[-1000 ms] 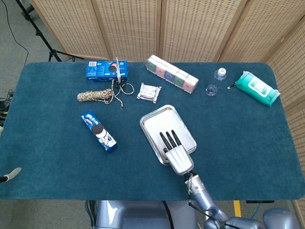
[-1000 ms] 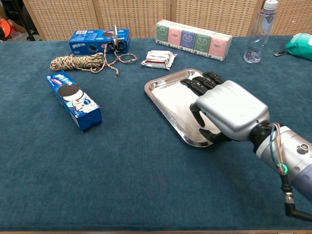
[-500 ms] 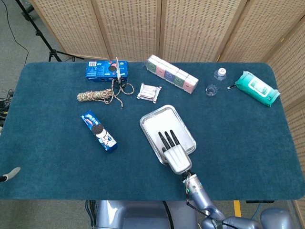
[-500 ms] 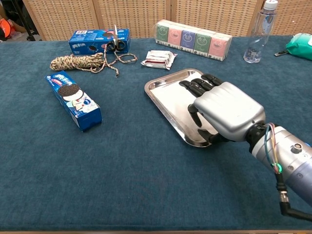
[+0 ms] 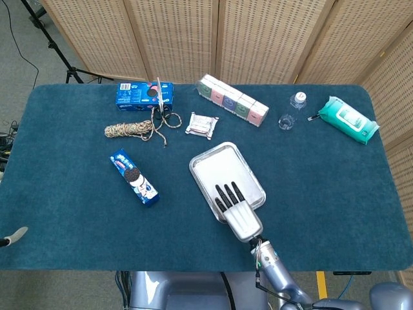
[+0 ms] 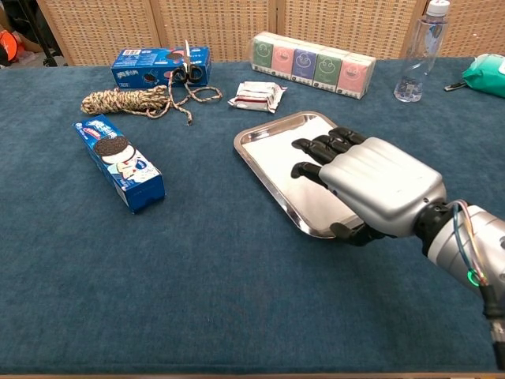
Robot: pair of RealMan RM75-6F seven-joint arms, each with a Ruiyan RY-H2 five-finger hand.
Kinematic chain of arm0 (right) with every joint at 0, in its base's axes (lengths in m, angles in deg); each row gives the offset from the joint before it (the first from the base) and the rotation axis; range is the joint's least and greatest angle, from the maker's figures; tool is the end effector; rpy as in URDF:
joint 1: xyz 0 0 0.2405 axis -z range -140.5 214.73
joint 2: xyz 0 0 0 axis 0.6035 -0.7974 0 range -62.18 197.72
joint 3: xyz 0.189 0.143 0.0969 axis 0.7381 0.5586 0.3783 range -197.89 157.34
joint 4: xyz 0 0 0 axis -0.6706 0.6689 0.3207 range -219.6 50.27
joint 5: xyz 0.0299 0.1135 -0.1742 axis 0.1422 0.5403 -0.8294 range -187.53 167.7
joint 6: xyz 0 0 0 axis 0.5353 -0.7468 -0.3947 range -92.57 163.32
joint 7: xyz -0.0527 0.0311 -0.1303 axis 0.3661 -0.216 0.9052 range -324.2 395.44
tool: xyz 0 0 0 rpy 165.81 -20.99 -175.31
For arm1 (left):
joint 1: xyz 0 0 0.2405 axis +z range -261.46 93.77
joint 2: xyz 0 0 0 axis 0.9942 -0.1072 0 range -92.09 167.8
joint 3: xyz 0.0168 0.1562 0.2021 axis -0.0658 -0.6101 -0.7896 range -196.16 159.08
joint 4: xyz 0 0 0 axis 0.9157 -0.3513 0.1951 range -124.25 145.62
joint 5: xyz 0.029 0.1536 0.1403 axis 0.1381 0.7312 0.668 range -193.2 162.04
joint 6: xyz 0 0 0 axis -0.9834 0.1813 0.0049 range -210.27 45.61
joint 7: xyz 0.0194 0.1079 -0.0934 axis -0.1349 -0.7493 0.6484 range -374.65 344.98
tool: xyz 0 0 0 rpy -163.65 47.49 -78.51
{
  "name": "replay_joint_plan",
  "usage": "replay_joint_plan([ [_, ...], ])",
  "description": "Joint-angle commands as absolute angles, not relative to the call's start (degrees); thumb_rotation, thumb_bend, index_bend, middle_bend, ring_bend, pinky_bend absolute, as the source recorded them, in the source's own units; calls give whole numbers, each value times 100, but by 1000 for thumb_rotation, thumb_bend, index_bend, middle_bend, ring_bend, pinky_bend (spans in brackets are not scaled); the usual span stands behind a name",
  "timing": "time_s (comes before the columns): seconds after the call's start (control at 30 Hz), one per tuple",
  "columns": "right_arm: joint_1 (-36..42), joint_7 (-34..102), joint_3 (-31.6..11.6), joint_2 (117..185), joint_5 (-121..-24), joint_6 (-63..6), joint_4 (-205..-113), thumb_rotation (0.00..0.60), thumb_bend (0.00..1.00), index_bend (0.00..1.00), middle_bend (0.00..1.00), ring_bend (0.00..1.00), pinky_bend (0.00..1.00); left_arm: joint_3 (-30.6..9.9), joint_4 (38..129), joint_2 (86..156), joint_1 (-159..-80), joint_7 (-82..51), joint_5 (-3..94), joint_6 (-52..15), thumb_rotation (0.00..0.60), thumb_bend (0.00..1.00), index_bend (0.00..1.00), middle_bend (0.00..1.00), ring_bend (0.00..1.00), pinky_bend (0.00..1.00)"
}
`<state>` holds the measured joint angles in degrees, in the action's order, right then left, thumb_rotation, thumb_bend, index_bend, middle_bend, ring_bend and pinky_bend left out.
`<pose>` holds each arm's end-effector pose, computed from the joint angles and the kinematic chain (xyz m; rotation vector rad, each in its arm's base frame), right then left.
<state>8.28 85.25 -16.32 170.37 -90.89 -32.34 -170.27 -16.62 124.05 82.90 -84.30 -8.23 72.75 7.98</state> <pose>-0.1337 -0.2441 -0.0709 1.9487 -0.4694 0.8345 -0.2573 0.1525 0.2319 -1.2930 -0.9862 -1.0349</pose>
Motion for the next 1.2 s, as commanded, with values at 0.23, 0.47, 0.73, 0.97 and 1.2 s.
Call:
replay_joint_plan([
  [0.23,950,8413,-1663,16581,-9302,-3552,-17872,600,136,137,0,0,0,-1666,12403,8278,-8428,-790,7276,794,600,0,0,0,0,0],
  [0.47,988,7616,-1464,15802,-9361,-3621,-18594,600,142,137,0,0,0,-1687,12404,8272,-8410,-780,7337,823,600,0,0,0,0,0],
  [0.73,1558,6401,-1616,14813,-10186,-4713,-18769,600,0,127,0,0,0,-1728,12432,8368,-8376,-1046,7401,860,600,0,0,0,0,0],
  [0.97,2365,4872,-1902,14383,-10641,-6007,-17700,600,0,45,0,0,0,-1874,12298,8684,-8221,-1505,7508,970,600,0,0,0,0,0],
  [1.2,2785,4357,-2076,14440,-10757,-6411,-17129,600,0,31,0,0,0,-1923,12095,8902,-8114,-1648,7569,1096,600,0,0,0,0,0],
])
